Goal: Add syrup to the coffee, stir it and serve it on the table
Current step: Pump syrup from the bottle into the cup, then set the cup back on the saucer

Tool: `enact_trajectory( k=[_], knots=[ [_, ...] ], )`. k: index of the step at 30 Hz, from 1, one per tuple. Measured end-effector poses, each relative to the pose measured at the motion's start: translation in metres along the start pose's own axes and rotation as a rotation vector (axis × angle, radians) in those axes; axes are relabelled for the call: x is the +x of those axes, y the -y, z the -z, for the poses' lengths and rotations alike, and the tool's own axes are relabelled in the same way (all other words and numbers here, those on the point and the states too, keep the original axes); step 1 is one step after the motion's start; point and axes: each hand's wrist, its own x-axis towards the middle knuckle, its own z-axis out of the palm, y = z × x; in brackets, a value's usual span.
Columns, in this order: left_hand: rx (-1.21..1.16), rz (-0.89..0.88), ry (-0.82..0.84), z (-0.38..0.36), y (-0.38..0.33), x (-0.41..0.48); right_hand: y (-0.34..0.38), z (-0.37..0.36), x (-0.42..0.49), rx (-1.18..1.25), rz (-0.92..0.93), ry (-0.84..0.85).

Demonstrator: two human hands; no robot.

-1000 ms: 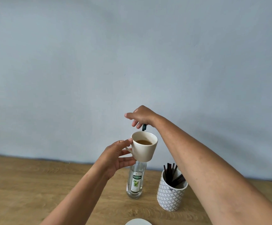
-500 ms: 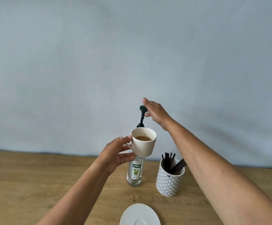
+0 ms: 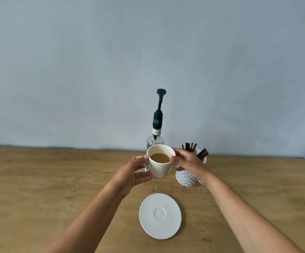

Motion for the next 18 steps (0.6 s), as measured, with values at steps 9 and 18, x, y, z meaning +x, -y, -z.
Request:
enact_trajectory(
  k=[9,18],
  knots=[
    [0.043,0.063,-0.013,0.023,0.065,-0.011,-0.062,-0.034,-0.028,0.091,-0.076,0.052],
    [0.285,0.017,-0.008,0.04,0.106,-0.017,-0.101,-0.048,-0.048,0.059,-0.16,0.07]
  ],
)
